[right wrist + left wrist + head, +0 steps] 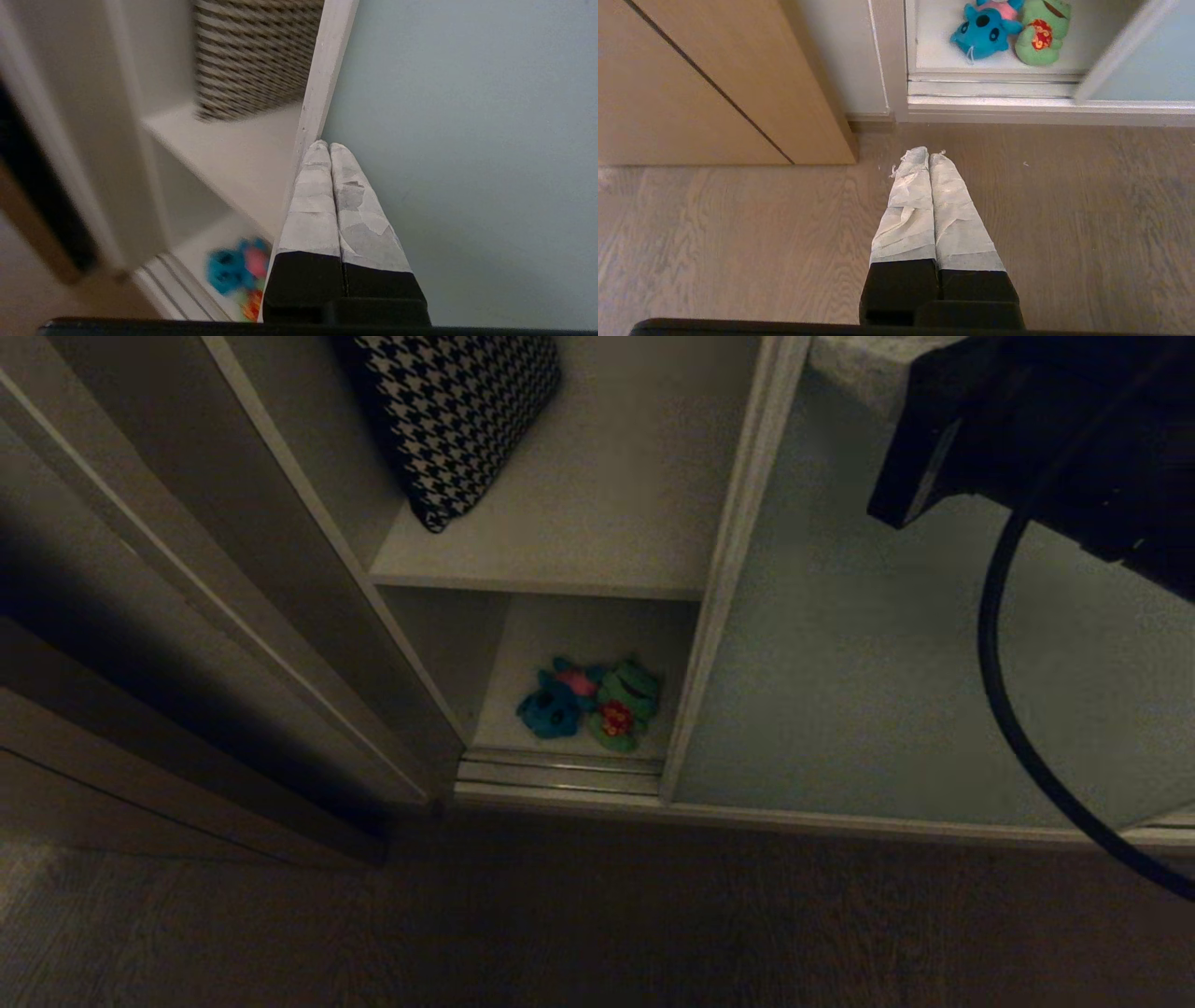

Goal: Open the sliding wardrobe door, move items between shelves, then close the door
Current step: Close the door

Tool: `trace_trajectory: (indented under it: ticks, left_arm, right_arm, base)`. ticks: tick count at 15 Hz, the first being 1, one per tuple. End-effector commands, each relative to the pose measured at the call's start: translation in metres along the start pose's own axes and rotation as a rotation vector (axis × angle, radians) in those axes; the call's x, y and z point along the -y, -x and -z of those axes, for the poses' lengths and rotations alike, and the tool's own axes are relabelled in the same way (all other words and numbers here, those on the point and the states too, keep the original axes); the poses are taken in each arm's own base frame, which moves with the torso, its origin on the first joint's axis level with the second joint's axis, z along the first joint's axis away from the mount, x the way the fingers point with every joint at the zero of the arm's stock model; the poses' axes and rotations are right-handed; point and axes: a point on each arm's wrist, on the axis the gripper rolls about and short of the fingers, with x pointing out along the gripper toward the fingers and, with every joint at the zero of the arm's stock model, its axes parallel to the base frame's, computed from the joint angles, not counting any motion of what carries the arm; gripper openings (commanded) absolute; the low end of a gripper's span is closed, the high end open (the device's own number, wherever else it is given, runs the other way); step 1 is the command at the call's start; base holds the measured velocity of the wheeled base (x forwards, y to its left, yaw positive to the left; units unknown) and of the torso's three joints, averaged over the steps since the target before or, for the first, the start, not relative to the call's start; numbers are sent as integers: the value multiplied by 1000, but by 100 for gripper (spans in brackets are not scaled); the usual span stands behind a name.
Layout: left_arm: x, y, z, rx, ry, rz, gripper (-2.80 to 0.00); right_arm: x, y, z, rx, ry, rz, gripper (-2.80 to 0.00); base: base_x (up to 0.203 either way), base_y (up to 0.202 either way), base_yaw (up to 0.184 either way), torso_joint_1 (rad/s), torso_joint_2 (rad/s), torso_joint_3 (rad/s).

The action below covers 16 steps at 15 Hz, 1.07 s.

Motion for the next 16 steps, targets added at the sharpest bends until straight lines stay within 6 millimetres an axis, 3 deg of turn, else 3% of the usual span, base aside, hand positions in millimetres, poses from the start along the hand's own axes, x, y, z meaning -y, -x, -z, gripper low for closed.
trace_trajectory:
  ticks: [1,5,8,13,16]
  left_arm:
    - [0,0,0,-1,0,0,-280]
    - [0,0,0,0,0,0,-280]
    - [0,0,0,-1,0,0,-280]
    - [0,0,0,-1,0,0,-280]
    - [0,0,0,0,0,0,-280]
  right_arm:
    - [-18,7,-10,24,-29,-72,-280]
    - [-4,58,-38,52,-47,-109,-280]
    - [18,95,-51,64,-46,-65,-280]
    - [73,145,-60,-40,54,298,-280]
    - [87,175,-64,-88,96,548,-280]
  base:
    - [0,0,0,0,0,0]
    - [0,0,0,0,0,0]
    - [0,0,0,0,0,0]
    - [0,0,0,0,0,0]
    - [0,0,0,0,0,0]
